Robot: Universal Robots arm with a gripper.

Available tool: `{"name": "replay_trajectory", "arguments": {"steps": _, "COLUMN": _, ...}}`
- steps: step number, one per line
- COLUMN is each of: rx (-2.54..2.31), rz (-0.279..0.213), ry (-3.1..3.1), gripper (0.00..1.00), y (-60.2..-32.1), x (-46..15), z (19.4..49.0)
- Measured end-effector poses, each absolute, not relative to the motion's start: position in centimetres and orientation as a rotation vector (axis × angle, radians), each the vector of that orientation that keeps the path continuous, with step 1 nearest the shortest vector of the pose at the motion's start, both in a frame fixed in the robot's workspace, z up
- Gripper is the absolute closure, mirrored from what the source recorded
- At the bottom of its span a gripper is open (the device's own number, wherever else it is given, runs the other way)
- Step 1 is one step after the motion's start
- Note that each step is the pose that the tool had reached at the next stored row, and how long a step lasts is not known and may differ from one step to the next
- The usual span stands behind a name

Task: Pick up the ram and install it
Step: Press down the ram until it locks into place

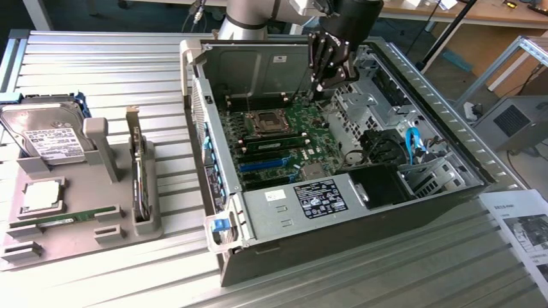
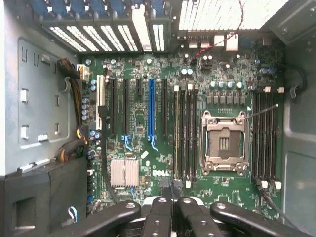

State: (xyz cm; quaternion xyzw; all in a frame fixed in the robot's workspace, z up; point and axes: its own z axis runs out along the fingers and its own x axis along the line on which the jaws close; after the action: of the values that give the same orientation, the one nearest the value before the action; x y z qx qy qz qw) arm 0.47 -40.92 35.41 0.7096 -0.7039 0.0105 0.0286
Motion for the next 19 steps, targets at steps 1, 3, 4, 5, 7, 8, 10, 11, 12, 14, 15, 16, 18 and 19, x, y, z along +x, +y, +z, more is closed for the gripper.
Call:
{"name": "replay_trajectory", "arguments": {"steps": 1, "rx": 2.189, "rz": 0.032, "ry": -2.171, "gripper": 0.89, "y": -40.9, "x": 1.0, "z": 35.4}}
{"name": "replay_trajectory", "arguments": {"steps": 3, "rx": 2.189, "rz": 0.032, "ry": -2.172, "gripper": 0.89, "y": -40.9, "x": 1.0, "z": 35.4}}
{"name": "replay_trajectory", "arguments": {"steps": 4, "rx": 2.189, "rz": 0.032, "ry": -2.172, "gripper": 0.89, "y": -40.9, "x": 1.1, "z": 35.2}}
{"name": "replay_trajectory", "arguments": {"steps": 5, "rx": 2.189, "rz": 0.032, "ry": -2.172, "gripper": 0.89, "y": -40.9, "x": 1.1, "z": 34.9}}
{"name": "replay_trajectory", "arguments": {"steps": 7, "rx": 2.189, "rz": 0.033, "ry": -2.172, "gripper": 0.89, "y": -40.9, "x": 1.1, "z": 34.5}}
{"name": "replay_trajectory", "arguments": {"steps": 8, "rx": 2.189, "rz": 0.032, "ry": -2.172, "gripper": 0.89, "y": -40.9, "x": 1.1, "z": 34.2}}
{"name": "replay_trajectory", "arguments": {"steps": 10, "rx": 2.189, "rz": 0.032, "ry": -2.172, "gripper": 0.89, "y": -40.9, "x": 1.0, "z": 33.8}}
{"name": "replay_trajectory", "arguments": {"steps": 11, "rx": 2.189, "rz": 0.032, "ry": -2.172, "gripper": 0.89, "y": -40.9, "x": 1.1, "z": 33.5}}
{"name": "replay_trajectory", "arguments": {"steps": 12, "rx": 2.189, "rz": 0.032, "ry": -2.172, "gripper": 0.89, "y": -40.9, "x": 1.1, "z": 33.3}}
{"name": "replay_trajectory", "arguments": {"steps": 14, "rx": 2.189, "rz": 0.032, "ry": -2.172, "gripper": 0.89, "y": -40.9, "x": 1.1, "z": 33.0}}
{"name": "replay_trajectory", "arguments": {"steps": 15, "rx": 2.189, "rz": 0.032, "ry": -2.172, "gripper": 0.89, "y": -40.9, "x": 1.1, "z": 32.9}}
{"name": "replay_trajectory", "arguments": {"steps": 16, "rx": 2.189, "rz": 0.032, "ry": -2.172, "gripper": 0.89, "y": -40.9, "x": 1.1, "z": 32.8}}
{"name": "replay_trajectory", "arguments": {"steps": 18, "rx": 2.189, "rz": 0.032, "ry": -2.172, "gripper": 0.89, "y": -40.9, "x": 1.1, "z": 32.7}}
{"name": "replay_trajectory", "arguments": {"steps": 19, "rx": 2.189, "rz": 0.033, "ry": -2.172, "gripper": 0.89, "y": -40.9, "x": 1.1, "z": 32.6}}
